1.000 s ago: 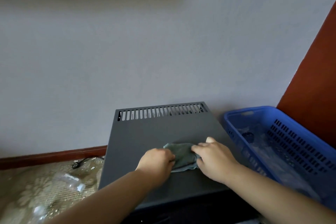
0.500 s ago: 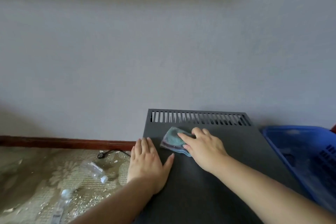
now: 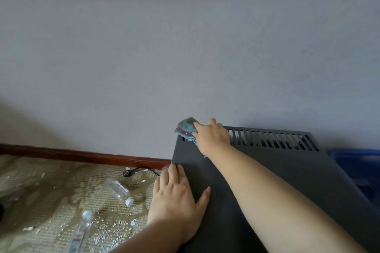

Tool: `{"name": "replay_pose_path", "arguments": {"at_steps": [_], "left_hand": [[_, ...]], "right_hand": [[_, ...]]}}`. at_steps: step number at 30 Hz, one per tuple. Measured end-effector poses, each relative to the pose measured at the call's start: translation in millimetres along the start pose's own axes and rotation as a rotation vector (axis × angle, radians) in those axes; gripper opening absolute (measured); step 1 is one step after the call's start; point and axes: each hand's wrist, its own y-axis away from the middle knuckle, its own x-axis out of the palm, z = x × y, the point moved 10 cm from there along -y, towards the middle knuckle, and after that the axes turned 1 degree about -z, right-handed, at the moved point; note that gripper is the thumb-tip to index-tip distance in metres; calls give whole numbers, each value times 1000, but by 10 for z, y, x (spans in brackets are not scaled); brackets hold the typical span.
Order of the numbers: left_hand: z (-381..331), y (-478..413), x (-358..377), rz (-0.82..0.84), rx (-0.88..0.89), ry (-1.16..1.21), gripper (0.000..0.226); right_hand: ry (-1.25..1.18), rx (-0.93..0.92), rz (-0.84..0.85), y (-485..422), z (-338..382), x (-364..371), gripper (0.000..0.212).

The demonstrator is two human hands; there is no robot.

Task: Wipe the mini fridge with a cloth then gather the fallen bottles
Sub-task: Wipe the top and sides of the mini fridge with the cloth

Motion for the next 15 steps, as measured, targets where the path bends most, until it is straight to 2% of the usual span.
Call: {"name": "replay_pose_path", "arguments": {"at_steps": [4,10,13,15], "left_hand": [[-26,11,-38,-42,-1,-3,88],[-46,29,-55,-70,3,-30,88],[-70,33,-67,-88,8,-34,90],[-80,32,-51,-83,10,-39,91]], "right_hand": [[-21,209,-38,-2,-643,-46,34],[85,601,-106,498,-2247,-270,35],[94,866,-101,919,-3000,-326,34],[68,982,-18,1140,-3241,-271,28]]}}
